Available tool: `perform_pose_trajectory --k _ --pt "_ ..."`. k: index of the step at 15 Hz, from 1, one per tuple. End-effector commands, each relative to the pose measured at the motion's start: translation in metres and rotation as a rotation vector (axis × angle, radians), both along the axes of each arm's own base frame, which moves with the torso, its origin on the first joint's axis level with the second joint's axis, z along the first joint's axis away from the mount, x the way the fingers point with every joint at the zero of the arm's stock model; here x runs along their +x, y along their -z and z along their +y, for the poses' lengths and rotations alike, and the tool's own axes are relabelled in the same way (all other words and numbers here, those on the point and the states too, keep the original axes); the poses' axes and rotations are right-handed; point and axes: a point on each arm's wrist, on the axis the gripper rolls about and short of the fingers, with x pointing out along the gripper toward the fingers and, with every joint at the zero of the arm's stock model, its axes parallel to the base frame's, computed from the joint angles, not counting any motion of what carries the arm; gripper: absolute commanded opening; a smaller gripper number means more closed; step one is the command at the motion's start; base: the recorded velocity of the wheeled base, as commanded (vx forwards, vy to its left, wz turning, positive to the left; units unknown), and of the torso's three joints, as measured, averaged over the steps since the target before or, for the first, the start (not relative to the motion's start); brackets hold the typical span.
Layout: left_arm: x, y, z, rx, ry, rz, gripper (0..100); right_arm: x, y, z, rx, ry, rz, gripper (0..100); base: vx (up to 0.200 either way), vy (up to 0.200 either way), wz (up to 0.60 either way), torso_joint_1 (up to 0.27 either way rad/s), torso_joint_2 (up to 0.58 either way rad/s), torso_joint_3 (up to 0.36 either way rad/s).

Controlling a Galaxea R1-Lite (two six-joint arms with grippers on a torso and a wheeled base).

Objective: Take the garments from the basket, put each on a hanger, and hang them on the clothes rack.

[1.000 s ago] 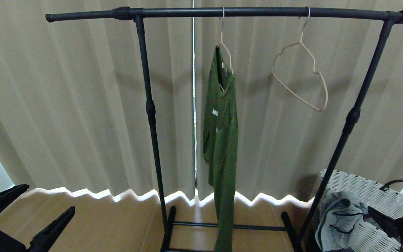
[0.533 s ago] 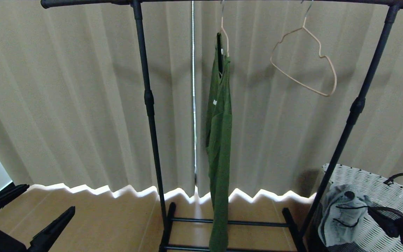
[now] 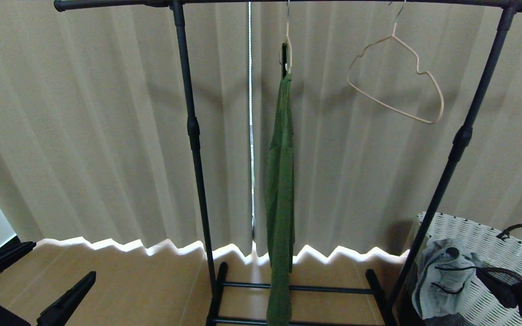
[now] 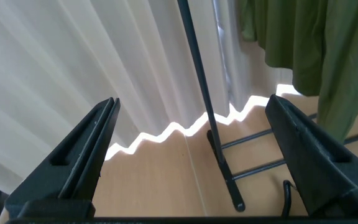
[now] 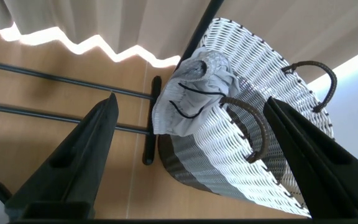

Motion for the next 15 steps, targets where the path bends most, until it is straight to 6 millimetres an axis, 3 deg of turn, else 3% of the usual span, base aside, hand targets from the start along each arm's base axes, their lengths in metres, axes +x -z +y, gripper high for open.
perform_pose_trajectory --k 1,11,15 --pt "-0.0022 -0.0014 -0.0005 -0.001 0.008 -0.016 100 -0.0001 -0.0001 0.0000 -0.001 0.000 0.000 100 0.000 0.000 0.00 0.000 0.00 0.000" --pt "-0.0011 -0.0023 -0.0004 0.001 0.005 -0.016 100 -0.0007 -0.0001 0.0001 -0.001 0.000 -0.002 100 0.000 0.000 0.00 0.000 0.00 0.000" --pt "-0.0011 -0.0023 -0.0004 0.001 0.005 -0.016 100 -0.0007 -0.0002 -0.0001 -0.002 0.003 -0.003 100 0.000 -0.200 0.00 0.002 0.00 0.000"
